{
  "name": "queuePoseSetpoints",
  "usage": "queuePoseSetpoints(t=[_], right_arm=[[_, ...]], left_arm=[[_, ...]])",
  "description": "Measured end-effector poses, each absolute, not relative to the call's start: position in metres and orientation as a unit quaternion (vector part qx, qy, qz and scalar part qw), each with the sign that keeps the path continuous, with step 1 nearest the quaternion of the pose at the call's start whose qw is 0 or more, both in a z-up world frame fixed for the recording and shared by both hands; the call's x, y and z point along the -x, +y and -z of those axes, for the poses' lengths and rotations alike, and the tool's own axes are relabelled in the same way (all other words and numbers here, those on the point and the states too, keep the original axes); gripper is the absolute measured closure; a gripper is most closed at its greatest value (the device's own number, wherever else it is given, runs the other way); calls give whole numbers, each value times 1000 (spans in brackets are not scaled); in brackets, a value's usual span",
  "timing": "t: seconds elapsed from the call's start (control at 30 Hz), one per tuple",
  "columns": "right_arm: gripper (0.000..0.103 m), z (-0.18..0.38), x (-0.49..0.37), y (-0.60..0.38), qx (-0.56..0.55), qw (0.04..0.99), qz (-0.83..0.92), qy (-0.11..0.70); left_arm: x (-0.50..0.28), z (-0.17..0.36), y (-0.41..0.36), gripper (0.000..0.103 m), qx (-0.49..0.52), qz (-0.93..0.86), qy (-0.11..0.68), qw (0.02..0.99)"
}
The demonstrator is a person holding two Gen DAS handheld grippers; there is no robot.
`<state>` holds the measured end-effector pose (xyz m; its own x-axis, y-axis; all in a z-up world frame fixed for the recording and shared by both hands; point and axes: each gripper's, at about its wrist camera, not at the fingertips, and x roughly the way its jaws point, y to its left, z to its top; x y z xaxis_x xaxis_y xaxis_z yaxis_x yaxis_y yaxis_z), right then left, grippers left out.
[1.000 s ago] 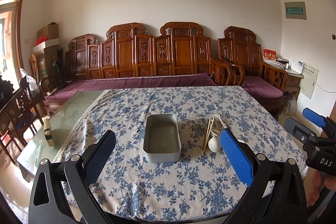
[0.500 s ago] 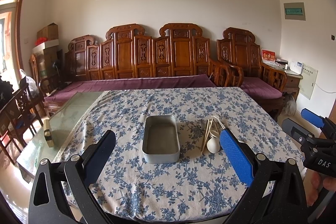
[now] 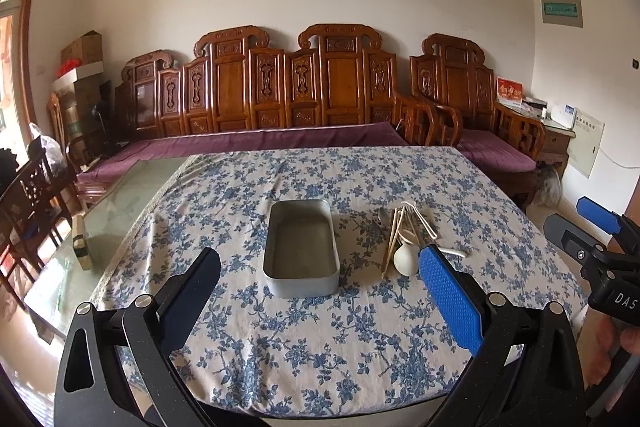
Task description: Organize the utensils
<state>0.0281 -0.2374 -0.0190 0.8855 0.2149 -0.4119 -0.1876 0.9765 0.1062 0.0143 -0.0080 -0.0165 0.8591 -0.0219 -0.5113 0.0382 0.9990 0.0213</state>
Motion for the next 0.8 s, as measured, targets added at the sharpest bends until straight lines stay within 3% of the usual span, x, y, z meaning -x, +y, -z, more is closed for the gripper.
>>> queuePoseSetpoints(t=[0.3, 0.8], right_arm=[[4, 47, -58, -247, -27, 964, -111, 239], [43, 108, -157, -272, -10, 944, -125, 305]], left_arm=[[-46, 46, -13, 6, -20, 35, 298, 954], [-110, 96, -38, 7, -46, 75, 358, 930]])
